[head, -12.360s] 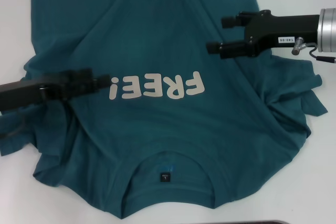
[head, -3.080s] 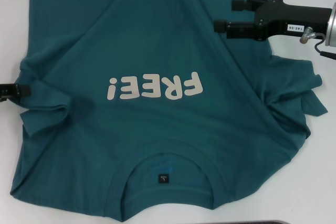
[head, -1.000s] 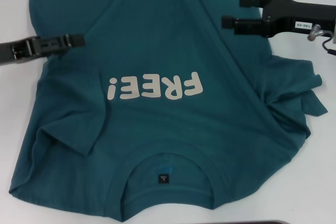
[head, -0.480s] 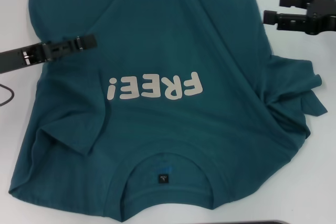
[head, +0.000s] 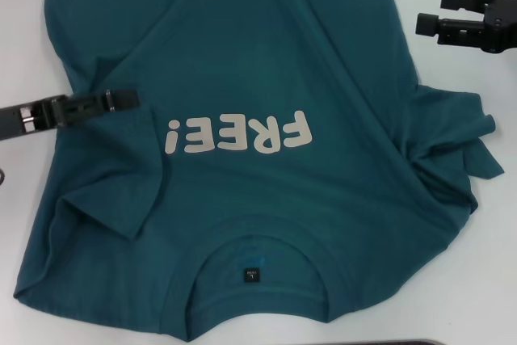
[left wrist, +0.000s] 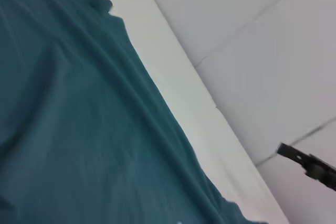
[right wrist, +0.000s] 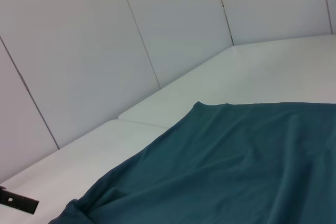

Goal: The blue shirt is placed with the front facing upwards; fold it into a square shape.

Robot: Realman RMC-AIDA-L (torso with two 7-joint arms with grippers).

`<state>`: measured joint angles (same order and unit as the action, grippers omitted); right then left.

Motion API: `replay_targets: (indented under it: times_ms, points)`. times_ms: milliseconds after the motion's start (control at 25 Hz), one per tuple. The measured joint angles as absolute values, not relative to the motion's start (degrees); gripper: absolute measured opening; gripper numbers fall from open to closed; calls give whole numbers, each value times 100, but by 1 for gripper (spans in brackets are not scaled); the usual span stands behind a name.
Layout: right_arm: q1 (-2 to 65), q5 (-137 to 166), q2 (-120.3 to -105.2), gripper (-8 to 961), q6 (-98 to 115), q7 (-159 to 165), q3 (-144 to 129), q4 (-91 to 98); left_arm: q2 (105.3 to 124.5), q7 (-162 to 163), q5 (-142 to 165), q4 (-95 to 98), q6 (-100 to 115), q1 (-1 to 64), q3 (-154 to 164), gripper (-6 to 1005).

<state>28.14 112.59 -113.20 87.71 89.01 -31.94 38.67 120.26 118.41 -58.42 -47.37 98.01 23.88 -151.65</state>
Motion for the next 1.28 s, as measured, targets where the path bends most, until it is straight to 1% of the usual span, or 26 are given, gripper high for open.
replay_targets:
  times_ms: [280,360,640,1280]
  points:
    - [2806,11252,-11338,914,8781,8887,-3192,3867,11897,11952,-5751,-4716,10296,2229,-15110,962]
    - [2816,11251,-11346,914,8773,8879,-3193,3867,11828,12112,-5609,-4707,10522,2099,-15100,962]
    - [2856,11250,-11384,913,8740,8874,-3192,3859,11814,12404,-5156,-4697,10610,1912,-15099,962]
    - [2882,11241,-11412,912,8727,8885,-3147,3867,11812,12723,-4448,-4771,10645,1920,-15102,950]
